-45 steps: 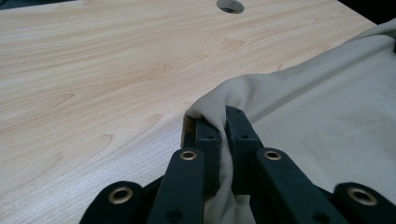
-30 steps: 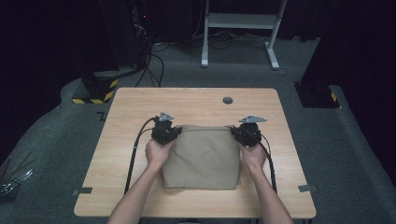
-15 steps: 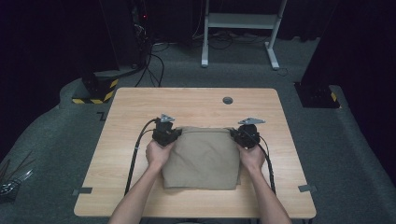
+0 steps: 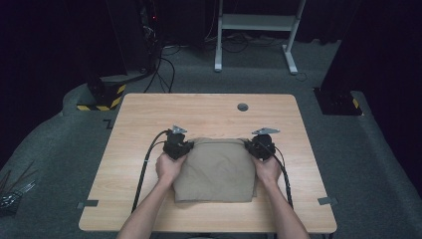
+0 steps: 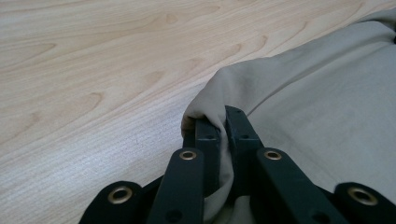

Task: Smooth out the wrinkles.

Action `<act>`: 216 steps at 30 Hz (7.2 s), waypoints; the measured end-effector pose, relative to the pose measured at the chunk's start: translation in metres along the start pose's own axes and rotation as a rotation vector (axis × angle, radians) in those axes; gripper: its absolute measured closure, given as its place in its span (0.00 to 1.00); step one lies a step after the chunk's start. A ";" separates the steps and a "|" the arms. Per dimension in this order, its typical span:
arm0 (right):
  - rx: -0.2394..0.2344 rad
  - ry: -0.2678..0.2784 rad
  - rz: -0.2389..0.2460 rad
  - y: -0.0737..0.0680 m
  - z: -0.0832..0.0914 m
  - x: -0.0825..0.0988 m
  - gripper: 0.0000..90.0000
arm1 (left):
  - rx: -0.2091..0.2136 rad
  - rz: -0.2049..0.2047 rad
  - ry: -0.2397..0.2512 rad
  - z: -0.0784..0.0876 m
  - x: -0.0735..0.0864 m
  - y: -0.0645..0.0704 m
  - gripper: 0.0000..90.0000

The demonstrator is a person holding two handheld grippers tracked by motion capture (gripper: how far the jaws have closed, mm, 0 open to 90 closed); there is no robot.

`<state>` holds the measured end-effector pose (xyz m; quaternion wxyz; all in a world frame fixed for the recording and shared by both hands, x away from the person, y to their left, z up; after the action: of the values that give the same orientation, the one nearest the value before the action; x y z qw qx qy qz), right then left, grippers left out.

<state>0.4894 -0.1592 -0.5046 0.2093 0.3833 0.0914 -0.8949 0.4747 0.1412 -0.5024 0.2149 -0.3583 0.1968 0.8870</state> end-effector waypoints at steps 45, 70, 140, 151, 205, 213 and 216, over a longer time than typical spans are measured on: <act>0.031 0.053 -0.009 0.003 0.019 -0.003 0.59 | -0.078 -0.015 0.123 0.032 -0.011 -0.004 0.50; -0.114 0.072 0.083 -0.049 -0.001 0.010 0.60 | 0.064 -0.073 0.084 -0.001 0.017 0.019 0.43; -0.022 0.043 0.094 -0.043 0.013 0.047 0.51 | -0.008 -0.048 0.024 0.008 0.051 0.020 0.42; -0.011 0.053 0.071 -0.038 -0.002 0.037 0.51 | -0.029 -0.031 0.027 -0.005 0.038 0.009 0.42; 0.034 0.281 -0.080 0.025 0.109 0.068 0.50 | -0.070 0.068 0.298 0.122 0.075 -0.021 0.41; 0.071 0.275 -0.111 0.040 0.116 0.080 0.50 | -0.099 0.099 0.310 0.133 0.085 -0.033 0.41; 0.081 0.269 -0.124 0.044 0.116 0.084 0.50 | -0.105 0.110 0.310 0.134 0.088 -0.036 0.41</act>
<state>0.3817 -0.2624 -0.4855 0.1239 0.5016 0.1061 -0.8496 0.3624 0.2598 -0.4838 0.1141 -0.4902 0.2001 0.8406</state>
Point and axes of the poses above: each handheld gripper's, and its own axes: z roughly backward along the jaws, x roughly out of its underside, y roughly to its right, the point moved 2 cm from there along -z, roughly forward along the jaws, and after that the axes turned 5 degrees about x, right-handed, at the moved point
